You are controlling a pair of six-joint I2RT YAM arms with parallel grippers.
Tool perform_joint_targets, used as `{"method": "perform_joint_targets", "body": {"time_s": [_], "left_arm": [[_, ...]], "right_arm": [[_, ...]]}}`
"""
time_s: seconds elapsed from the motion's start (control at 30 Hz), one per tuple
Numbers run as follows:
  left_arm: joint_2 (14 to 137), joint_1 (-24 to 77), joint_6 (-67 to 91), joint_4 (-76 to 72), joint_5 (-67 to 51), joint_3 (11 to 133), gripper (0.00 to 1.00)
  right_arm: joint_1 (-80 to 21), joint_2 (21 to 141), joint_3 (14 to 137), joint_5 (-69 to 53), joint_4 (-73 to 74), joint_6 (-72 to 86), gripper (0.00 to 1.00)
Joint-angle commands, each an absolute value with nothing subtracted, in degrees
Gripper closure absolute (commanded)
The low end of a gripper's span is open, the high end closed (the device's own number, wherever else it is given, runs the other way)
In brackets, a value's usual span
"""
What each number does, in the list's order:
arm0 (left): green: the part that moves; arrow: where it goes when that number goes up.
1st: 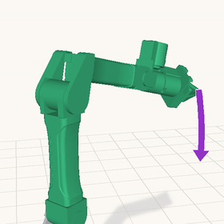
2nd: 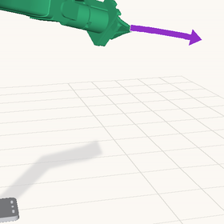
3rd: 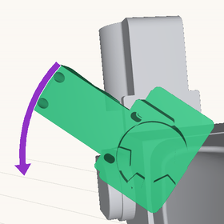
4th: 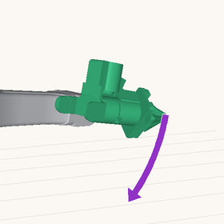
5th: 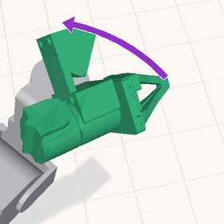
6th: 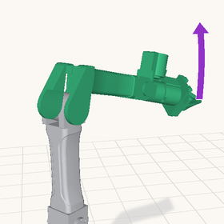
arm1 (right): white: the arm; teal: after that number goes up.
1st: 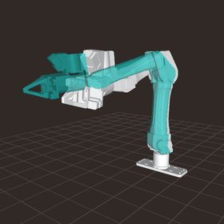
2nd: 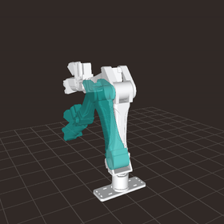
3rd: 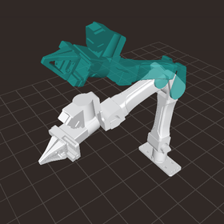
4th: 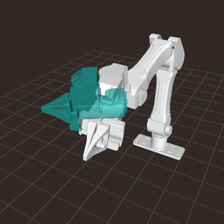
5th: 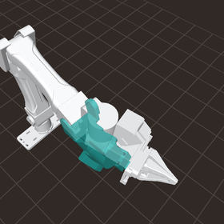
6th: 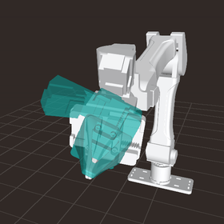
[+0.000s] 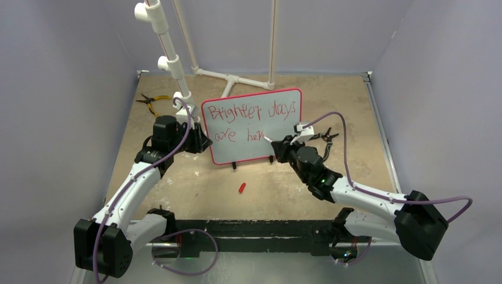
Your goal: Write a sentence on the whiteboard
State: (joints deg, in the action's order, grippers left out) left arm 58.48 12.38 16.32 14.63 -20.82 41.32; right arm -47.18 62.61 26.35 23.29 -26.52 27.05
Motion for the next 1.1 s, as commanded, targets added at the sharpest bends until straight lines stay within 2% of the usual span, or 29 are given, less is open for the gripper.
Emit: {"method": "perform_joint_targets", "body": {"time_s": [0.0,1.07], "left_arm": [[57.8,12.0,15.8,13.0,-21.2,40.6,0.74],[57.7,12.0,15.8,13.1,-21.1,40.6,0.74]], "right_arm": [[-46.8,61.0,26.7,26.9,-24.3,28.4,1.00],[-46.8,63.7,28.7,23.3,-28.8,24.4,1.00]]}}
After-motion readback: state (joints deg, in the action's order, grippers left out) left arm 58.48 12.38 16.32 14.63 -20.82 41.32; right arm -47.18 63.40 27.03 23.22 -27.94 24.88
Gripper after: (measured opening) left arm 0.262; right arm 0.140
